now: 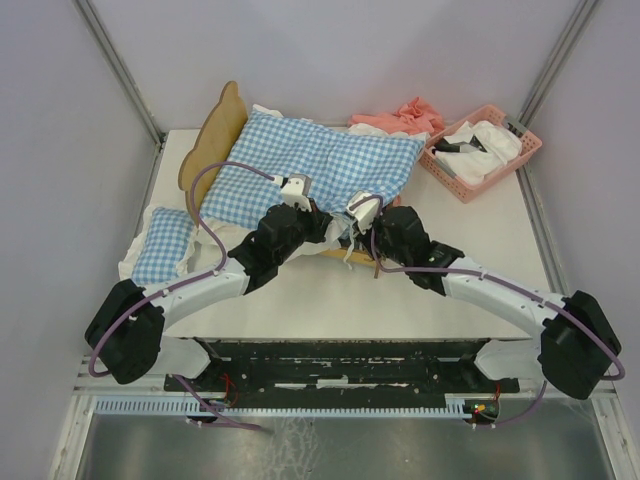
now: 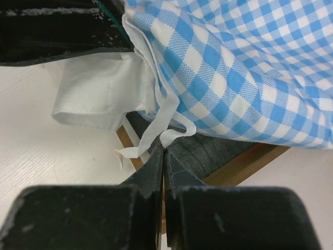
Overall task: Set up the pet bed
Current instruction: Cross the ropes on the bed frame.
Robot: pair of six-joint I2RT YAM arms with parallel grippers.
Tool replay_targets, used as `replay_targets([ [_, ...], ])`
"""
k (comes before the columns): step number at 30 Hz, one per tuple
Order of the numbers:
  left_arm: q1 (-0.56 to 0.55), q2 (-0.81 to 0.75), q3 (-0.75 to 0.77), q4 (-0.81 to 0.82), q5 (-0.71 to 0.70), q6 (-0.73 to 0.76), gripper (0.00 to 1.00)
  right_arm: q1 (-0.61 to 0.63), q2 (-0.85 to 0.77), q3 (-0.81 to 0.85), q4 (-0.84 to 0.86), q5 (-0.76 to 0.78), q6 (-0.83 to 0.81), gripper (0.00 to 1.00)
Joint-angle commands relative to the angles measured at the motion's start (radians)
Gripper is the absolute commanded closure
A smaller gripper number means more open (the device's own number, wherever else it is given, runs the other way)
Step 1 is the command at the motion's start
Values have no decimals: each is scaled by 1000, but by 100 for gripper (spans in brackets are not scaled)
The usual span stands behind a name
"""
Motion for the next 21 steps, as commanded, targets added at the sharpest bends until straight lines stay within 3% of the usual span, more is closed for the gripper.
replay_targets([
  [1,12,-6,8,19,-25,-15,97,-3,39,13,92,40,83,98],
  [6,13,1,0,20,-23,-25,97,-4,121,12,89,75,80,98],
  [10,12,-4,-6,22,-9,-35,97,-4,97,-22,80,52,137,98],
  [13,12,-6,-8,29,22,-48,97,-4,79,-4,10,82,173,89],
  [18,13,1,-10,41,49,-59,97,-3,28,113,-252,188,356,61],
  [21,12,9,-14,50,57,-57,97,-3,-18,138,-371,199,504,58],
])
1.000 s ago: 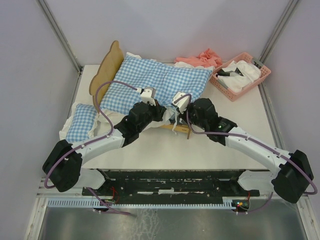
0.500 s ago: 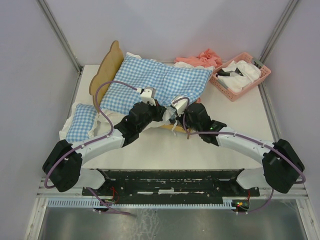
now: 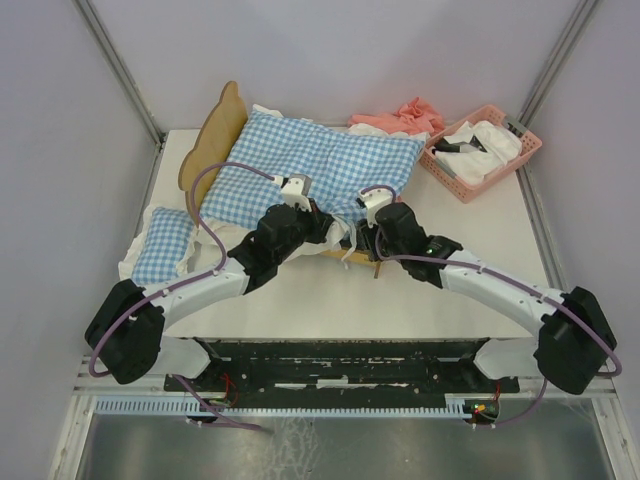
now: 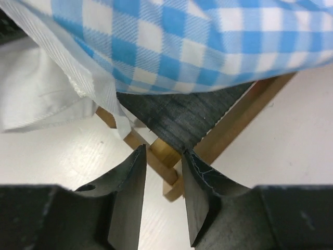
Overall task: Set up the pet bed
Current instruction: Cross the ropes on the bed frame.
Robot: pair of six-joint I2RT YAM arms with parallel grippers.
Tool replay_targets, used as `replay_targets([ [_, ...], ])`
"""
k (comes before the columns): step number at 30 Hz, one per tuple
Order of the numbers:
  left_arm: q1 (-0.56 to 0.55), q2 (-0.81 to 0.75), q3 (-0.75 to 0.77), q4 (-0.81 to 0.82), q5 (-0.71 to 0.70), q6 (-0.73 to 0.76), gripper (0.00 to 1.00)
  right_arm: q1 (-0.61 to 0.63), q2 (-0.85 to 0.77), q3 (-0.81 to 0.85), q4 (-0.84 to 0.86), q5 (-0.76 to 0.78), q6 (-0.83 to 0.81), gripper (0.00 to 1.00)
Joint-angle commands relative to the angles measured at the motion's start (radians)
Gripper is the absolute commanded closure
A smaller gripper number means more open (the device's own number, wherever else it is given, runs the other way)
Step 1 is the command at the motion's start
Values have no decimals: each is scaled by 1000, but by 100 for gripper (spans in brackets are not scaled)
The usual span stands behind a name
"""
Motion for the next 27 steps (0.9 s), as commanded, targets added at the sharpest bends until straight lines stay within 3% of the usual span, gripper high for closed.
replay_targets([
  [1,7,12,-16,54,22,-32,97,-1,-101,76,-205,76,275,58],
  [5,8,26,-21,75,40,-36,97,-1,-181,7,-203,38,396,57],
  [9,8,31,-21,99,68,-40,97,0,-225,-82,-155,145,492,54],
  [12,8,30,-25,109,74,-41,97,0,-197,-112,-60,165,474,52],
  [17,8,32,-27,107,59,-23,97,0,-83,-69,-38,237,392,47],
  [21,7,39,-28,91,34,-16,97,-4,-7,-43,-5,281,324,53],
  [27,7,62,-20,94,34,-27,97,-38,112,2,66,249,204,70],
])
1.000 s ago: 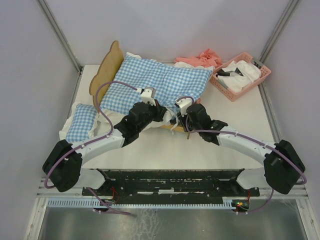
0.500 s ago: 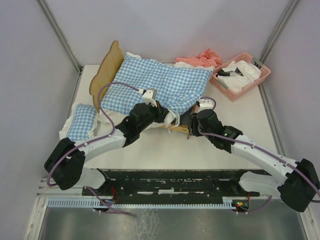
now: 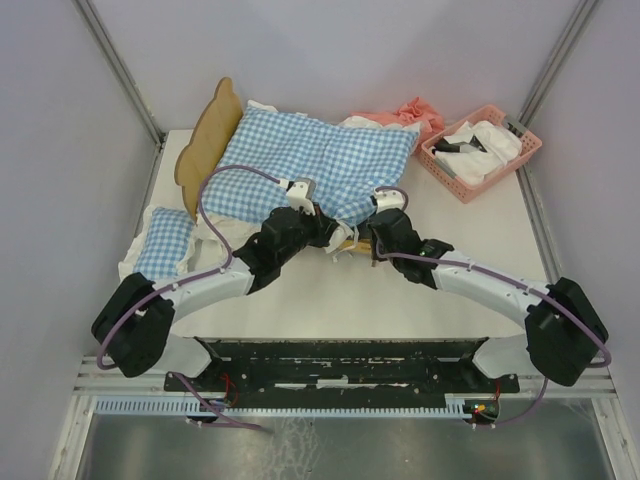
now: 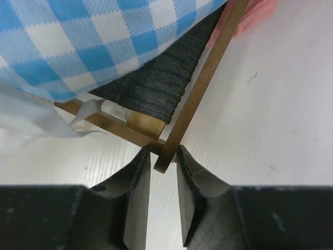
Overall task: Set up the pet bed
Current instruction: Cross the ropes on the bed frame.
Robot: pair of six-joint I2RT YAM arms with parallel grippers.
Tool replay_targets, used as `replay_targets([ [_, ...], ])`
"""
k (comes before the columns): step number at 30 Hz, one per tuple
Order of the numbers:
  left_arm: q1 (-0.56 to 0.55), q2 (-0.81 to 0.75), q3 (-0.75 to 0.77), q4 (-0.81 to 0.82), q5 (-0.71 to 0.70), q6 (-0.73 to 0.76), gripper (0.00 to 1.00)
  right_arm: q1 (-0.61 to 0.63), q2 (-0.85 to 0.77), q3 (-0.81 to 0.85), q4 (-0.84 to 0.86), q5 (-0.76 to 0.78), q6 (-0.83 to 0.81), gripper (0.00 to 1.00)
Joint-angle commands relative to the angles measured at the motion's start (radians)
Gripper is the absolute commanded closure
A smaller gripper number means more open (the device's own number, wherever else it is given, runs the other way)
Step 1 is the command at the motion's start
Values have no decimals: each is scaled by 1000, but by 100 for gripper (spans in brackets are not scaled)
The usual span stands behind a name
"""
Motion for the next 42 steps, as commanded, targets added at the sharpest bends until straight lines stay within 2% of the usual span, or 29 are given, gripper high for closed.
replay_targets([
  [1,7,25,7,34,-26,-15,97,-49,111,53,65,68,-112,71],
  [4,7,46,25,28,-21,-17,97,-80,100,57,57,88,-127,71],
  [8,7,68,44,18,-30,-17,97,-79,33,69,-16,96,-122,60],
  [11,7,78,53,18,-36,-16,97,-47,-49,23,-6,54,-74,54],
  [16,11,93,67,19,-37,-29,97,49,-110,-71,86,73,-31,52],
  [24,48,101,85,33,4,-73,97,170,59,-137,373,88,-143,52],
  [32,91,112,82,35,44,-108,97,185,263,-80,481,187,-227,53],
  [37,101,118,81,45,58,-120,97,184,350,-64,568,225,-230,52],
  [42,107,125,80,52,70,-130,97,184,402,-79,676,322,-157,51],
])
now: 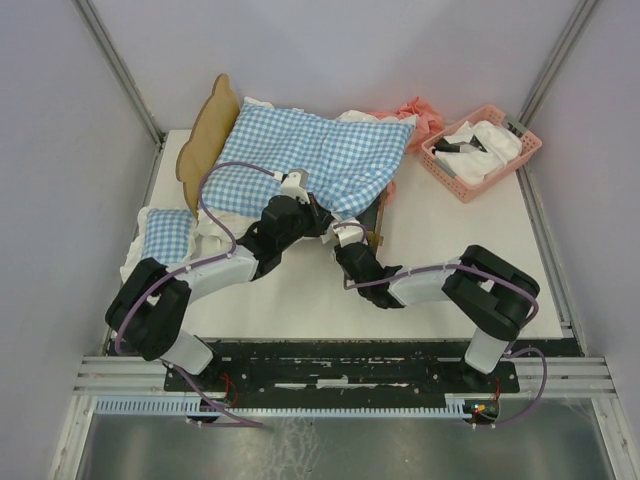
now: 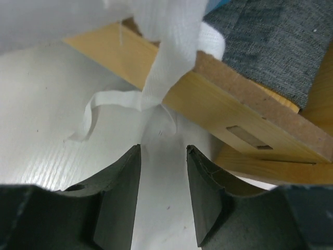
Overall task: Set up the pet bed
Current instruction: Cross the ropes on the bed frame.
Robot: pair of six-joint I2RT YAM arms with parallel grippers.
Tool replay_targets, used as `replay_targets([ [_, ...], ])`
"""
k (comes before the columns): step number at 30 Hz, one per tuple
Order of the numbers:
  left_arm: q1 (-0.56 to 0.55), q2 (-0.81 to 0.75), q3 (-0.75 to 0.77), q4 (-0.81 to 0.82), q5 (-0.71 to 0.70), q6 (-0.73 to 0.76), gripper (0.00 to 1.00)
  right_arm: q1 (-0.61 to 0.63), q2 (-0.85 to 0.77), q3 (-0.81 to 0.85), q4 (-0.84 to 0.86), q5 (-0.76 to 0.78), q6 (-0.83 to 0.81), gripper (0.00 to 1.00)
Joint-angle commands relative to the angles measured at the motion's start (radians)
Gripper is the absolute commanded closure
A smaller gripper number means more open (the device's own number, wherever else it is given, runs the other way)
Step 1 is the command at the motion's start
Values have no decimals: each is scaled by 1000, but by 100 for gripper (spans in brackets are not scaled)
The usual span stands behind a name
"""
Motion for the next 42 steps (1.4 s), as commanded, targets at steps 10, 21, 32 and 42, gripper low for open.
replay_targets([
  [10,26,23,28,51,20,-48,97,-3,123,54,165,207,142,49],
  [21,27,37,28,55,16,-55,97,-3,179,31,190,222,214,78],
  [32,28,49,26,120,65,-54,97,-1,-19,-54,-72,182,243,98],
  [42,28,54,26,197,163,-29,96,-1,-268,-158,-172,88,244,98],
])
